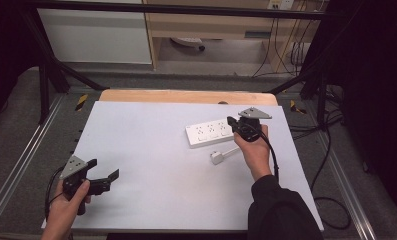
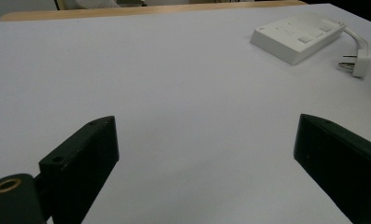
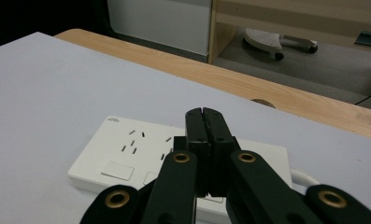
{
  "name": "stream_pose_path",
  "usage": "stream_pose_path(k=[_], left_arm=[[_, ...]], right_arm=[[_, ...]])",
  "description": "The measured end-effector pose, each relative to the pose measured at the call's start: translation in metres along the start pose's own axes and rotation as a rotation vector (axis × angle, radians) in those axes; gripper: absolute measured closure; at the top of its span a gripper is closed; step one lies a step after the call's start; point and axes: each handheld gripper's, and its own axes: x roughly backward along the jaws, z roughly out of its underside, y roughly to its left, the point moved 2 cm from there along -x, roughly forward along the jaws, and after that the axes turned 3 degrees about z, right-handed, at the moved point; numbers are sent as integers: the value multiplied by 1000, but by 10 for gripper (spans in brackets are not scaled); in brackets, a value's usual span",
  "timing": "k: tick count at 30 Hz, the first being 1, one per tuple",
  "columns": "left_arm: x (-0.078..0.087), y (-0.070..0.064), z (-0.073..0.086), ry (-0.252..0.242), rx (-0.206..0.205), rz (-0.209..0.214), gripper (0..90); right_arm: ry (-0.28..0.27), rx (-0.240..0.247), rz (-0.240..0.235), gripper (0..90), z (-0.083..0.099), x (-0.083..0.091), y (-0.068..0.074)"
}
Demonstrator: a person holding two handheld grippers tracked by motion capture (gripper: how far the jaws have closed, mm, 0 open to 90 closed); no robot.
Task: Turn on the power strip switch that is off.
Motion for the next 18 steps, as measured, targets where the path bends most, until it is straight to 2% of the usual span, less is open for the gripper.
stream_pose_path(k=[18], left_arm=[[-1, -1, 0, 7, -5, 1, 68]], right_arm=[[53, 19, -1, 900, 7, -10, 2]])
